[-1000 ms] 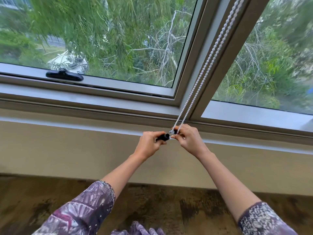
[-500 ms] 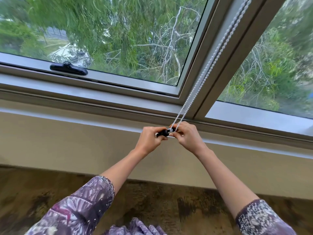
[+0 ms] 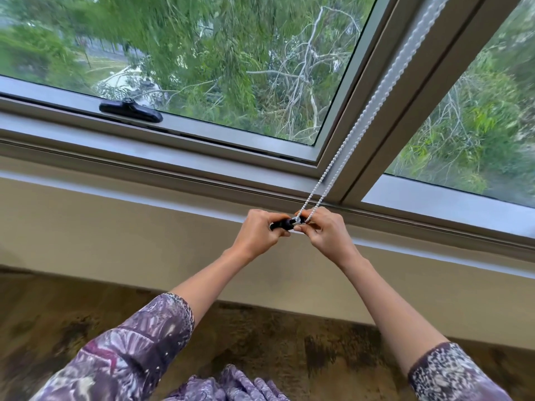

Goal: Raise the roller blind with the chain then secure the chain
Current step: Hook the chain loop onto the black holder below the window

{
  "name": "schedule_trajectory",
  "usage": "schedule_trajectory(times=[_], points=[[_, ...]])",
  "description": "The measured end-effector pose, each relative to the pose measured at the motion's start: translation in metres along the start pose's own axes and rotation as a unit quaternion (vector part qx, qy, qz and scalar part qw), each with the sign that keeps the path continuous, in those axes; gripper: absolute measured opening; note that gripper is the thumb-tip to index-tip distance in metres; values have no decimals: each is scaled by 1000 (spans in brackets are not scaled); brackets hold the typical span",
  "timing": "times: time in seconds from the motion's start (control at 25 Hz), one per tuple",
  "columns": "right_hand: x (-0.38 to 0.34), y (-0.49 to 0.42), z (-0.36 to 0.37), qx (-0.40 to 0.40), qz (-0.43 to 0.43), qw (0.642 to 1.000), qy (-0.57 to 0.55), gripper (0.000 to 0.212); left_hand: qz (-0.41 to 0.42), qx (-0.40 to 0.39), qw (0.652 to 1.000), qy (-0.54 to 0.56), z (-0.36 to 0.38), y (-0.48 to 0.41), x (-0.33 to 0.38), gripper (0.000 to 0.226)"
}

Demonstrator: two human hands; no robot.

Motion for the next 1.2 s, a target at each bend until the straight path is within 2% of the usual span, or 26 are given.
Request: schedule_trajectory(times=[0.16, 0.44, 0.8, 1.2], points=[[-1, 4, -1, 5, -6, 1000, -14, 20, -26, -26, 999, -3, 2, 0, -6, 29], [-4, 10, -7, 25, -21, 999, -5, 20, -22, -67, 997, -34, 7, 1, -4, 33], [-2, 4, -10, 9, -15, 1000, -2, 23, -17, -20, 1000, 5, 6, 5, 0, 32], [-1, 6, -14, 23, 17, 999, -32, 19, -22, -18, 1000, 3, 7, 5, 2, 26]])
Point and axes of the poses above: each hand's wrist, its own y-axis away from the middle knuckle, its own z-axis out of the palm, x = y × z, the point moved 9 cm from there along -y, towards the middle knuckle, and after that the axes turned 14 degrees about x, right-handed, at the moved point
